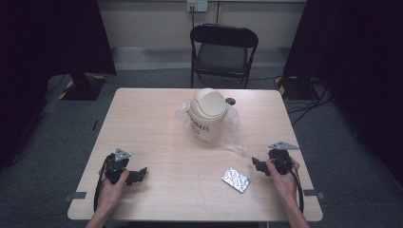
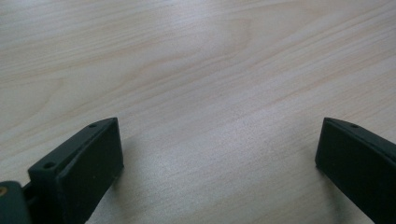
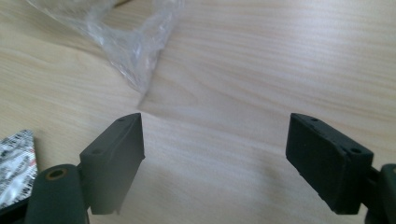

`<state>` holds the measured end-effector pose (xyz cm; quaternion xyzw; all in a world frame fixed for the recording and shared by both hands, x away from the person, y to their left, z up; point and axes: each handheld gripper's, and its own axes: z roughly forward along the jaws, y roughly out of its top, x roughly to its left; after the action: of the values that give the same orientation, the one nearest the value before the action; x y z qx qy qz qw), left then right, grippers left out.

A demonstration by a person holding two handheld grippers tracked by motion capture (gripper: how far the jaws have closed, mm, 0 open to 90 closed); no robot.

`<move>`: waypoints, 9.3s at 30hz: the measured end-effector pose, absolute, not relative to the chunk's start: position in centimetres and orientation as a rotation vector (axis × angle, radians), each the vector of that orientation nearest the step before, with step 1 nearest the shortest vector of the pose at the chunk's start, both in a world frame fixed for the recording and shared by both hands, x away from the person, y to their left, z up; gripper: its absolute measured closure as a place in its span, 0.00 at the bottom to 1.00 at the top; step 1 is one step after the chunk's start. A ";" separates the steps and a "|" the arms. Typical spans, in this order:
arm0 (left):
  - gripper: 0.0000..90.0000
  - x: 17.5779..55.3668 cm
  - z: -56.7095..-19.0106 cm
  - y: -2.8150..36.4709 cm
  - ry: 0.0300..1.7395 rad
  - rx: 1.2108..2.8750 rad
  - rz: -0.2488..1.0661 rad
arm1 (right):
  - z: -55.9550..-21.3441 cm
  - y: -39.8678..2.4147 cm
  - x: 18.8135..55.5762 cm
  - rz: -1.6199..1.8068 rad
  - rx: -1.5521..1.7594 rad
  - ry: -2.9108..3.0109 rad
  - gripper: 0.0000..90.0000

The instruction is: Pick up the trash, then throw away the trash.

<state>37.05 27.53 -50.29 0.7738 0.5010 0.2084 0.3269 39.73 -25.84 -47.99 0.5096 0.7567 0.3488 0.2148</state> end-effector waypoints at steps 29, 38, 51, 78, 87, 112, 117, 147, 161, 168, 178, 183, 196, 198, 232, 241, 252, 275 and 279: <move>0.00 37.1 -50.3 27.5 1.310 2.029 0.542 | -43.4 -20.1 42.7 1.204 1.155 2.231 0.31; 0.00 37.1 -50.3 27.5 1.310 2.029 0.543 | -41.1 -18.2 44.1 1.192 1.080 2.233 0.21; 0.00 37.1 -50.3 27.5 1.310 2.029 0.542 | -37.9 -16.9 47.3 1.222 1.009 2.219 0.21; 0.00 37.1 -50.3 27.6 1.308 2.029 0.540 | -36.4 -14.1 53.7 1.187 1.033 2.269 0.21; 0.00 37.2 -50.3 27.6 1.305 2.029 0.536 | -37.9 -13.8 54.8 1.216 1.090 2.274 0.18; 0.00 37.3 -50.3 27.5 1.299 2.026 0.535 | -39.9 -13.6 56.8 1.177 1.185 2.215 0.18; 0.00 37.3 -50.3 27.5 1.299 2.027 0.535 | -39.3 -13.9 56.2 1.203 1.175 2.219 0.18; 0.00 37.3 -50.3 27.5 1.299 2.025 0.533 | -38.0 -17.6 47.4 1.282 1.094 2.184 0.24; 0.00 37.3 -50.3 27.5 1.299 2.026 0.533 | -41.8 -19.9 42.0 1.317 1.112 2.190 0.28; 0.00 37.3 -50.3 27.5 1.300 2.026 0.535 | -43.9 -21.3 39.9 1.294 1.143 2.218 0.25; 0.00 37.3 -50.3 27.5 1.299 2.026 0.533 | -45.5 -21.8 37.6 1.281 1.158 2.281 0.22; 0.00 37.3 -50.3 27.5 1.300 2.026 0.534 | -47.3 -22.2 36.1 1.255 1.179 2.334 0.22; 0.00 37.3 -50.3 27.5 1.299 2.026 0.533 | -48.7 -20.7 34.3 1.179 1.071 2.423 0.26; 0.00 37.3 -50.3 27.5 1.299 2.027 0.532 | -48.9 -20.6 34.3 1.154 1.061 2.428 0.26; 0.00 37.6 -50.3 27.4 1.300 2.033 0.542 | -48.2 -20.1 35.1 1.148 1.028 2.429 0.38; 0.00 37.6 -50.3 27.4 1.301 2.031 0.537 | -46.4 -19.6 36.0 1.191 1.008 2.400 0.38; 0.00 37.5 -50.3 27.5 1.286 2.032 0.526 | -43.1 -18.7 37.8 1.232 0.978 2.358 0.38; 0.00 37.5 -50.3 27.6 1.276 2.039 0.523 | -37.7 -15.4 42.6 1.219 0.907 2.322 0.38; 0.00 37.5 -50.3 27.7 1.269 2.043 0.520 | -37.1 -14.9 43.9 1.208 0.910 2.322 0.38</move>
<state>37.50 27.67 -50.33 0.7827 0.4860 0.1993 0.3338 43.92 -14.91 -37.07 0.3229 0.8236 0.4283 0.1842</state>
